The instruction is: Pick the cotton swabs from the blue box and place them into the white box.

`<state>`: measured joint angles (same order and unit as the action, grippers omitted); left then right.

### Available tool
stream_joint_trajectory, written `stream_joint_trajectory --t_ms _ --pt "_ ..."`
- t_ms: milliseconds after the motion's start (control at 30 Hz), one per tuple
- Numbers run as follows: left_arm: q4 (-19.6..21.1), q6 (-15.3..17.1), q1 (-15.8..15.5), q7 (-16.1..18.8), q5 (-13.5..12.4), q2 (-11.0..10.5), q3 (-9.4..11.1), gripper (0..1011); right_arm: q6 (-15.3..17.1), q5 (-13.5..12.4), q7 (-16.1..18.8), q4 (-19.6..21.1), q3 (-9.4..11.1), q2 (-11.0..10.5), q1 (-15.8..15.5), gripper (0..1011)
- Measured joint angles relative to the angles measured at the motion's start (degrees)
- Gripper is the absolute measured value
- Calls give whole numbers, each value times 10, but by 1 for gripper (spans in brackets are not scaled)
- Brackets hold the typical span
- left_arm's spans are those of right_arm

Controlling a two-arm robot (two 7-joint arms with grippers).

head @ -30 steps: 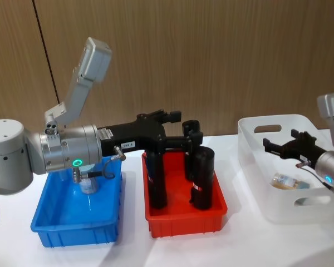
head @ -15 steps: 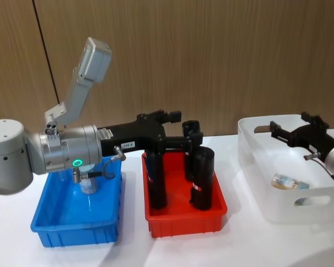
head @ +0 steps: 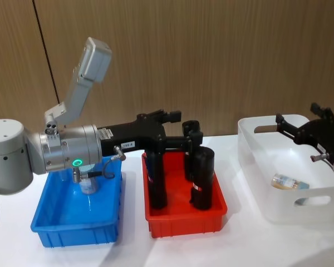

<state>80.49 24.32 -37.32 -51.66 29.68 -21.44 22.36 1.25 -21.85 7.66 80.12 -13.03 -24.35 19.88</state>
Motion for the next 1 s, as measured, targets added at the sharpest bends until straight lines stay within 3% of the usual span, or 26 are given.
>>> stream_joint_trajectory --t_ms 200,467,700,1000 --pt "0 0 0 0 0 0 0 1004 -2 -3 -11 27 2 -6 -16 1002" --pt "1 -2 2 5 -1 0 0 1004 -2 -3 -13 35 2 -4 -23 1002" --pt "10 -19 20 42 -15 0 3 1004 -1 5 -16 56 2 3 -46 1002" --pt "27 -51 52 111 -39 -1 8 1004 2 21 -23 107 2 18 -98 1002"
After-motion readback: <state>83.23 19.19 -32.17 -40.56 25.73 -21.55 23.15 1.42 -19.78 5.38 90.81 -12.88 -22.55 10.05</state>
